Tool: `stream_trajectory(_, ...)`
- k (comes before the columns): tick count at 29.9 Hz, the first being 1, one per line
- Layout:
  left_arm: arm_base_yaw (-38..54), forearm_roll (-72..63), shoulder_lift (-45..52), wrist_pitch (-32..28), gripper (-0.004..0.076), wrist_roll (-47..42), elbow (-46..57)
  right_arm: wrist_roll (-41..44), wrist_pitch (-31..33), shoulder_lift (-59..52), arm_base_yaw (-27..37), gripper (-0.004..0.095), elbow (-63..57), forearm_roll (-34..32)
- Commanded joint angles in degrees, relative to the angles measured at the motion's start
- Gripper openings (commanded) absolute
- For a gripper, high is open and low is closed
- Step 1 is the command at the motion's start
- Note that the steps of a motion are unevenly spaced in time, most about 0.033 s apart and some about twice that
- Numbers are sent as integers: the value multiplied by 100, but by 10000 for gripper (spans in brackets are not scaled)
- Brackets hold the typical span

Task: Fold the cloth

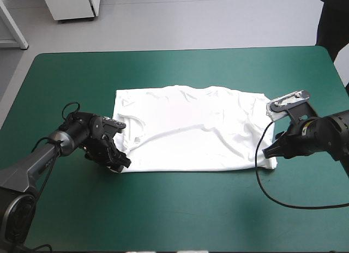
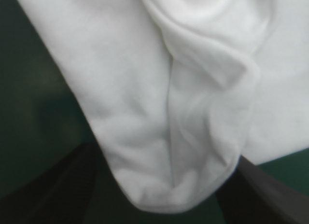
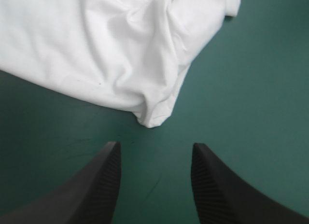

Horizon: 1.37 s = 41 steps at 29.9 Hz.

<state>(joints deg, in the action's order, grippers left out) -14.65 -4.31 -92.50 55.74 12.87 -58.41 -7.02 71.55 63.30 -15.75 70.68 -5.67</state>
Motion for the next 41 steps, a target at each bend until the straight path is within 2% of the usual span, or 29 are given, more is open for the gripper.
stream_trajectory(1, -7, -246, -59, -132, 499, -4, -86, 215, -109, -96, -9, 446, 60, -378)
stream_trajectory(3, -7, -246, -125, -122, 461, -4, -86, 343, -84, -96, -9, 447, -8, -436)
stream_trajectory(6, -7, -260, -182, -110, 303, -4, -86, 534, -58, -82, -9, 447, -134, -436)
stream_trajectory(7, -7, -273, -181, -132, 204, -4, -86, 580, 2, -50, -9, 447, -154, -448)
stream_trajectory(10, -7, -273, -181, -226, -27, 129, -86, 776, 2, 44, 32, 447, -202, -396)
stream_trajectory(15, -7, -521, -181, -329, -17, 287, -86, 802, 2, 502, 462, 448, -202, -88)
stream_trajectory(21, -7, -728, -181, -307, -20, 454, -86, 473, -131, 1299, 957, 448, -202, 798)
stream_trajectory(24, -7, -744, -181, -269, -20, 465, -86, 431, -192, 1631, 957, 451, -202, 767)
stream_trajectory(31, -7, -940, -181, -215, -20, 684, -86, 411, -184, 2291, 957, 615, -202, 567)
stream_trajectory(35, -7, -994, -181, -215, -20, 723, -86, 411, -656, 2504, 957, 616, -202, 609)
stream_trajectory(41, -7, -973, -181, -133, -20, 723, -86, 411, -833, 3078, 957, 613, -202, 634)
